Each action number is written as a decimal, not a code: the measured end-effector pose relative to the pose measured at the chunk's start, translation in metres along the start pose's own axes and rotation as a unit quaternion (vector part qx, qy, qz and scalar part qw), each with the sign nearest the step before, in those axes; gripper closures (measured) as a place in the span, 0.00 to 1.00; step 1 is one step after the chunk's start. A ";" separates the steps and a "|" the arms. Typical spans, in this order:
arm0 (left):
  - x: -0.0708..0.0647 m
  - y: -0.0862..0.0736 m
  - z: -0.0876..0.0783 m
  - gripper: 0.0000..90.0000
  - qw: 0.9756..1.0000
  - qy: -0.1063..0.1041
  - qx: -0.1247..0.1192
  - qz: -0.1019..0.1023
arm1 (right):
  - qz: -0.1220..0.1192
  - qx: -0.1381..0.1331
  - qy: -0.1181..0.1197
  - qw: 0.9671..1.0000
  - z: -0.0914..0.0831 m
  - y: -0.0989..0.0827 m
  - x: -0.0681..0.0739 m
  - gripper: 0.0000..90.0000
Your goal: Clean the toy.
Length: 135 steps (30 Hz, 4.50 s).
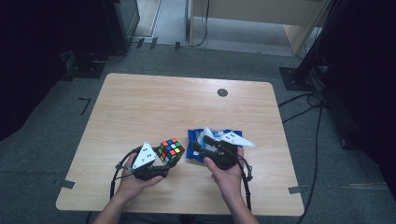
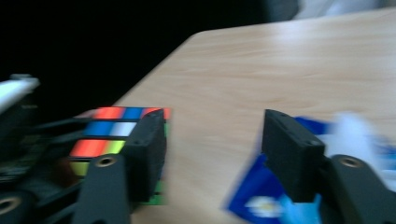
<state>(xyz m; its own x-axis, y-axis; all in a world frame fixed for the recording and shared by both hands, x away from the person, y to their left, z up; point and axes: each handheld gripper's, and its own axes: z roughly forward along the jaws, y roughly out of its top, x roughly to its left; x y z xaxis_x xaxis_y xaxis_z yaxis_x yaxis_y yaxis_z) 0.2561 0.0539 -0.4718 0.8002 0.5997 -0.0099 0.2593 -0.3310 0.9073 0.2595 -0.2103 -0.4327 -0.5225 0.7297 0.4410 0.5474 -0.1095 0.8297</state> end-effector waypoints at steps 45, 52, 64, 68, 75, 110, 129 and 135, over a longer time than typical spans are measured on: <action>-0.006 0.000 0.002 0.38 1.000 -0.008 -0.010 -0.002 | -0.036 0.002 -0.022 0.999 0.004 -0.002 0.025 0.81; -0.008 0.001 0.001 0.38 1.000 -0.018 -0.013 0.003 | -0.040 0.009 0.004 0.999 0.011 -0.010 0.025 0.95; -0.010 -0.002 0.006 0.38 1.000 -0.020 0.005 0.007 | -0.138 0.000 -0.010 0.990 0.011 -0.015 0.049 0.97; -0.008 -0.001 0.004 0.38 1.000 -0.016 -0.006 -0.001 | -0.108 -0.009 -0.011 0.994 0.008 -0.010 0.044 0.68; -0.010 -0.001 0.005 0.38 1.000 -0.002 -0.004 0.013 | 0.116 0.009 0.062 0.991 0.012 -0.012 0.015 0.35; -0.017 0.000 0.008 0.37 1.000 0.010 -0.001 0.024 | -0.013 0.059 -0.002 0.998 0.028 -0.025 0.050 0.38; 0.001 -0.003 0.004 0.37 1.000 0.028 0.010 -0.005 | -0.043 0.083 -0.177 0.980 0.019 -0.026 -0.041 0.53; 0.002 -0.004 0.003 0.38 1.000 0.029 0.011 -0.006 | -0.050 0.096 -0.212 0.971 0.022 -0.032 -0.050 0.90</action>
<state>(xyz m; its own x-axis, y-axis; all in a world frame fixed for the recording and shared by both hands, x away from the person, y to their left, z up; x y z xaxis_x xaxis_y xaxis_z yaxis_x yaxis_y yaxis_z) 0.2581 0.0545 -0.4769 0.7644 0.6447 0.0050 0.2801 -0.3392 0.8981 0.2829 -0.2285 -0.4893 -0.2857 0.9469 0.1473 0.6413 0.0747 0.7637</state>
